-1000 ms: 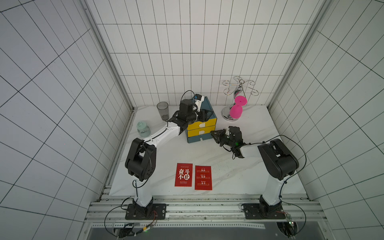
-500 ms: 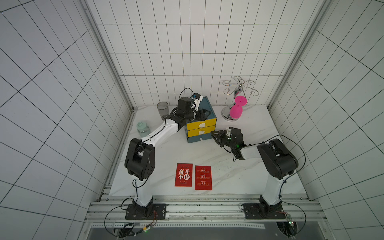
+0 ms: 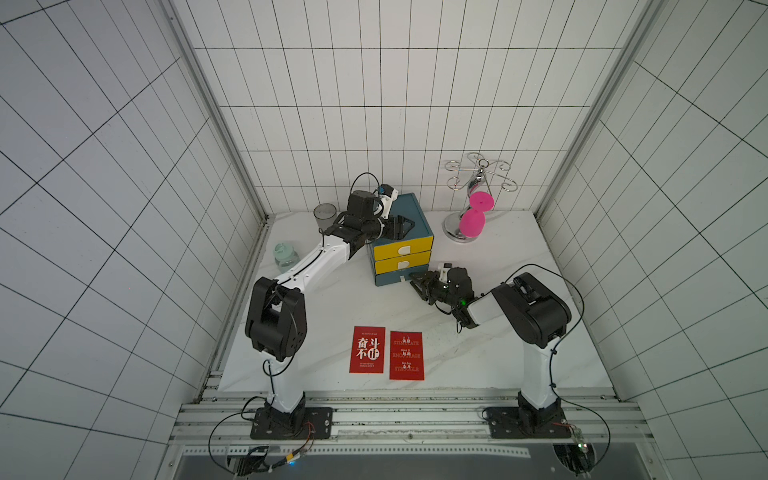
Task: Take the postcards out of the drawer
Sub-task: Open the drawer in the storage box.
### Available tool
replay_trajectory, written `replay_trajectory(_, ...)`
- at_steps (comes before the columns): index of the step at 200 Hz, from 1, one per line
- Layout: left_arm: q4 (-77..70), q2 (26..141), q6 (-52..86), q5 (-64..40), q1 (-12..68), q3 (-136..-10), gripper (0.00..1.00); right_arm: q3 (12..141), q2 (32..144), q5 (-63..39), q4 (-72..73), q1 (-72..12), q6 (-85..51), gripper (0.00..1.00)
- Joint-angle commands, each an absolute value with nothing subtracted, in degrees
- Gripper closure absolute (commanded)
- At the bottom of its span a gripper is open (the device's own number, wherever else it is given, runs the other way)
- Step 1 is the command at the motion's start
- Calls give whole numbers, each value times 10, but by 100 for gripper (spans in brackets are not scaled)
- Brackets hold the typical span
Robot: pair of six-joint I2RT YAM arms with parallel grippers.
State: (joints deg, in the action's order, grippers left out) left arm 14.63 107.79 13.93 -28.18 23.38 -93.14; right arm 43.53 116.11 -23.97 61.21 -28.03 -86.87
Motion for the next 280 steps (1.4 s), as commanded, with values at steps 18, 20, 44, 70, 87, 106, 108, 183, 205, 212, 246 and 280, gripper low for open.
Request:
replay_trajectory(18, 204, 1083, 140, -281, 222, -908, 34, 432, 1175, -205, 642, -302, -918, 63)
replay_trajectory(20, 204, 1083, 140, -281, 222, -908, 34, 432, 1175, -203, 642, -303, -917, 63)
replay_trajectory(44, 197, 1089, 139, -279, 221, -895, 34, 442, 1185, -204, 637, -309, -913, 64)
replay_trajectory(70, 200, 1099, 145, -286, 219, -890, 34, 448, 1197, -192, 642, -315, -917, 64)
replay_trajectory(87, 197, 1099, 147, -288, 219, -884, 34, 459, 1212, -200, 654, -316, -926, 66)
replay_trajectory(106, 195, 1099, 147, -289, 219, -880, 34, 467, 1228, -200, 681, -316, -941, 69)
replay_trajectory(108, 195, 1099, 147, -290, 219, -881, 34, 467, 1229, -199, 683, -315, -942, 69)
replay_trajectory(183, 192, 1101, 153, -294, 220, -869, 34, 453, 1220, -180, 706, -321, -944, 70)
replay_trajectory(205, 191, 1102, 155, -296, 220, -868, 34, 458, 1222, -179, 707, -325, -948, 70)
replay_trajectory(212, 191, 1102, 155, -297, 221, -868, 34, 459, 1222, -178, 708, -326, -949, 70)
replay_trajectory(246, 191, 1100, 156, -297, 221, -864, 34, 466, 1224, -177, 706, -328, -949, 71)
replay_trajectory(280, 181, 1103, 160, -298, 224, -859, 34, 461, 1224, -170, 710, -329, -954, 84)
